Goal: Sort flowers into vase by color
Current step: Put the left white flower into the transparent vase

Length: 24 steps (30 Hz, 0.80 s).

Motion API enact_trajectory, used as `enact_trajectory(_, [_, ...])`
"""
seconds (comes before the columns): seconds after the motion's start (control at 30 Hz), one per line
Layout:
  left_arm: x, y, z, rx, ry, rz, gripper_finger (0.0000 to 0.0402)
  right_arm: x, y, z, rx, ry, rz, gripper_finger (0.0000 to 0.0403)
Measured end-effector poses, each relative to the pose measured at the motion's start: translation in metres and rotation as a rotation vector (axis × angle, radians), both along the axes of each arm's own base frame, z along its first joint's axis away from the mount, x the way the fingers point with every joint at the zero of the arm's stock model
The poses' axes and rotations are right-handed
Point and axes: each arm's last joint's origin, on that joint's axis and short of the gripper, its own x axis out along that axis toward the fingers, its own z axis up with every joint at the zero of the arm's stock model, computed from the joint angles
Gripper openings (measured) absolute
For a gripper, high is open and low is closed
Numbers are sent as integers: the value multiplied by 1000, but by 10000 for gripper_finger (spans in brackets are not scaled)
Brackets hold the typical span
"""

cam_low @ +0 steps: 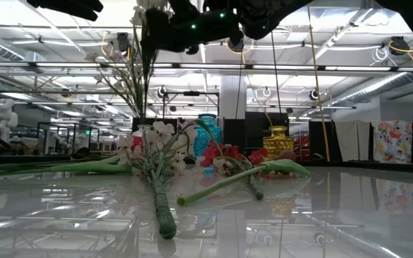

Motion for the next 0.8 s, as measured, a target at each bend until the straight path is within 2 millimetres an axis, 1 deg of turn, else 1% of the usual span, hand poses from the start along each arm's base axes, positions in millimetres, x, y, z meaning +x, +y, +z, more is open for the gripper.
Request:
enact_trajectory(0.23, [0, 0, 0, 2, 0, 0, 248, -1, -10, -2, 79, -27, -24, 0])
enact_trajectory(0.37, [0, 0, 0, 4, 0, 0, 248, -2, -18, -2, 165, -57, -43, 0])
enact_trajectory(0.57, [0, 0, 0, 6, -3, 2, 248, -6, -34, -5, 311, -82, -85, 0])
enact_trajectory(0.67, [0, 0, 0, 5, -6, 3, 248, -8, -40, -6, 340, -85, -99, 1])
enact_trajectory(0.8, [0, 0, 0, 6, -8, 4, 248, -8, -42, -6, 343, -86, -103, 15])
